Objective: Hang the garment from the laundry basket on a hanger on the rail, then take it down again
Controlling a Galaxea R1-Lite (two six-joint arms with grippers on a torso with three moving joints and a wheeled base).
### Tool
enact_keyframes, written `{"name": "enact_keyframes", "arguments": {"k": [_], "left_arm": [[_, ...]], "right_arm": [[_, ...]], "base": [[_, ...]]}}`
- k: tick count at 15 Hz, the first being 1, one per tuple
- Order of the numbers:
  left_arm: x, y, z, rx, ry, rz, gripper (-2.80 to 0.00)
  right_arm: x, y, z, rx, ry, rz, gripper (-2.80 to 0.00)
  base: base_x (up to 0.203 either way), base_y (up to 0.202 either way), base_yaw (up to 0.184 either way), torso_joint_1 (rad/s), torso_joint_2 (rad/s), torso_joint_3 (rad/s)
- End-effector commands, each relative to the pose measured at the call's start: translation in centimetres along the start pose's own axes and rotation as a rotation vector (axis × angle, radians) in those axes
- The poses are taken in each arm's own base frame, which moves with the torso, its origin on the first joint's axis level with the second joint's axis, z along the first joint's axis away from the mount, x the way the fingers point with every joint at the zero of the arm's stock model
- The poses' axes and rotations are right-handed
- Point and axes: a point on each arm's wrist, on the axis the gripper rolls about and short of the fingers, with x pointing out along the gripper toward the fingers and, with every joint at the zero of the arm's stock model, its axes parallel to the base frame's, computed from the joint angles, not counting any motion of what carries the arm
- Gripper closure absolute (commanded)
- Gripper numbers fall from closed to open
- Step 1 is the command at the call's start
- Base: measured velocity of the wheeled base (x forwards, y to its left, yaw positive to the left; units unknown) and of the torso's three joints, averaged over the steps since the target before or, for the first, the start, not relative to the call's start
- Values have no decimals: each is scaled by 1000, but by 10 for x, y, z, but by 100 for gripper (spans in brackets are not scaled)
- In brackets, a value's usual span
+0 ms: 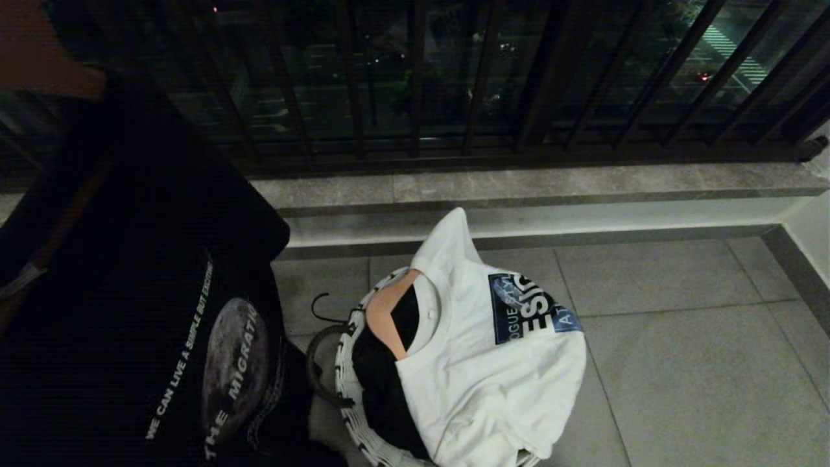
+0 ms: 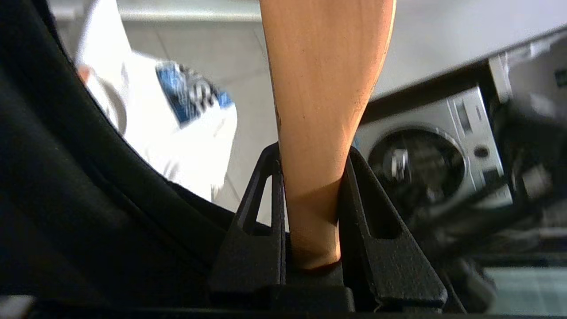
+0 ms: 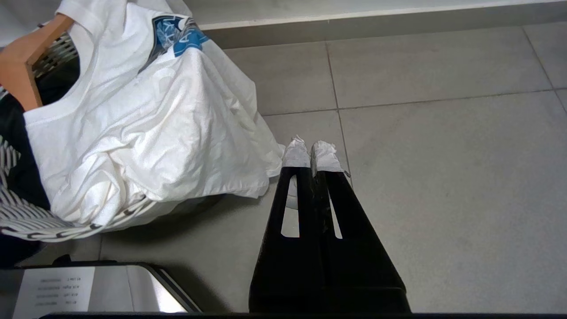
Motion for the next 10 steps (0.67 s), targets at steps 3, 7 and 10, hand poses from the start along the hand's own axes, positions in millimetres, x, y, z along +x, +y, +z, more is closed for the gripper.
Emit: {"name": "enact_keyframes", "arguments": {"k": [3, 7, 10], "left_arm": [[-27, -6, -11, 21, -32, -44, 0], [-46, -8, -23, 40, -72, -55, 0], [-58, -9, -29, 53, -99, -66, 0]], "right_arm": [[0, 0, 0, 0, 1, 0, 0], [0, 0, 0, 0, 1, 0, 0], [0, 0, 0, 0, 1, 0, 0]], "base": [[0, 0, 0, 0, 0, 0], [0, 0, 0, 0, 0, 0], [0, 0, 0, 0, 0, 0]]}}
